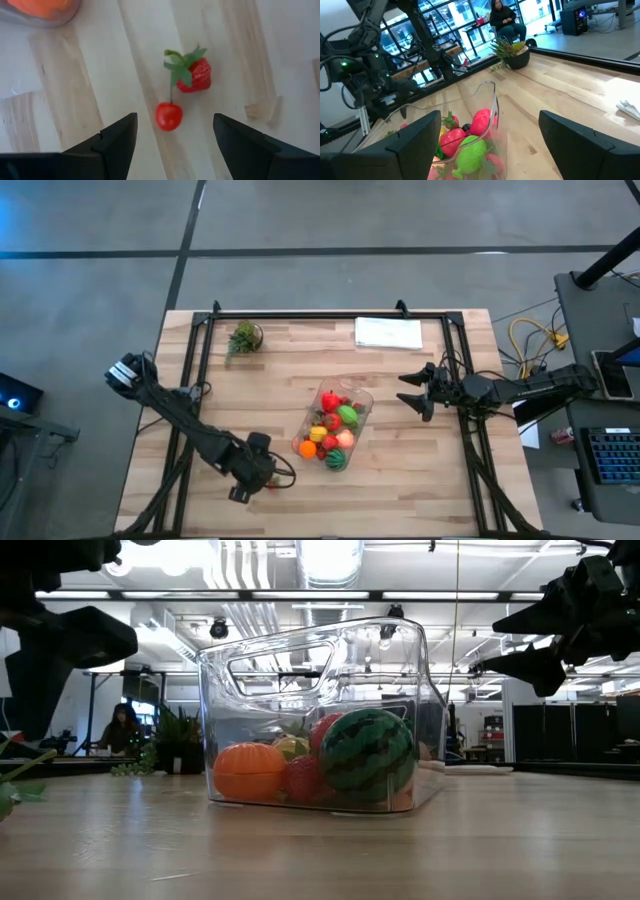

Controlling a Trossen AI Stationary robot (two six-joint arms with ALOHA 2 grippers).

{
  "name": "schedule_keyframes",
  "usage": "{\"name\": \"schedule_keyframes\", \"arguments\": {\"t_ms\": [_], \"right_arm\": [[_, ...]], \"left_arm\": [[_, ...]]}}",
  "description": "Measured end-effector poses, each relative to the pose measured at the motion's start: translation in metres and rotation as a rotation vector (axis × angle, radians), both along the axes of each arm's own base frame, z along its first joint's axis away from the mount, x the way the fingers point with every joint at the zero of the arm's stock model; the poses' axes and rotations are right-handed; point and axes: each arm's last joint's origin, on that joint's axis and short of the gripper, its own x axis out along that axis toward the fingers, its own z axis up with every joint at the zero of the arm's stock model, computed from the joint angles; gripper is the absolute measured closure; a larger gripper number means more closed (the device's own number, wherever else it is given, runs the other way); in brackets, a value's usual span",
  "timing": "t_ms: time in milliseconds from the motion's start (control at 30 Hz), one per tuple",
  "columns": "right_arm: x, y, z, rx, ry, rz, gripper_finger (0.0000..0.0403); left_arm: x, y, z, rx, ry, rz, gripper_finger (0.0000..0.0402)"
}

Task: Pick and placing Produce into tupperware
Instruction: Put the red cherry into the transparent bin

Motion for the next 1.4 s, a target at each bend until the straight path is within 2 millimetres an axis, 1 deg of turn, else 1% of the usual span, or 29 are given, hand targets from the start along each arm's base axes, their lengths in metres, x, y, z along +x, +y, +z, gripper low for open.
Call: {"name": "schedule_keyframes", "arguments": {"t_ms": [133,400,667,867,967,1233,1400], "right_arm": [[0.000,0.000,0.000,0.000,0.000,-0.001,0.0075],[0.000,0.000,0.000,0.000,0.000,0.000,0.0075],[0.000,0.000,0.000,0.000,0.000,0.000,0.0075],[0.000,0.000,0.000,0.000,0.000,0.000,0.0075],[0.000,0.000,0.000,0.000,0.000,0.000,0.0075],[0.000,0.000,0.000,0.000,0.000,0.000,0.0075],[0.000,0.000,0.000,0.000,0.000,0.000,0.0075]], "left_arm": [[0.000,0.000,-0.001,-0.003,-0.005,-0.001,0.0155],[0.004,-0.007,-0.018,0.012,0.009,-0.010,0.0155],[0.004,-0.007,-0.032,0.079,0.026,-0.001,0.0156],[0.003,-0.009,-0.038,0.093,0.042,-0.008,0.0160],[0.003,-0.010,-0.038,0.093,0.042,-0.012,0.0183],[0.002,-0.010,-0.038,0.093,0.043,-0.014,0.0276],[0.002,-0.010,-0.039,0.093,0.042,-0.015,0.0304]]}}
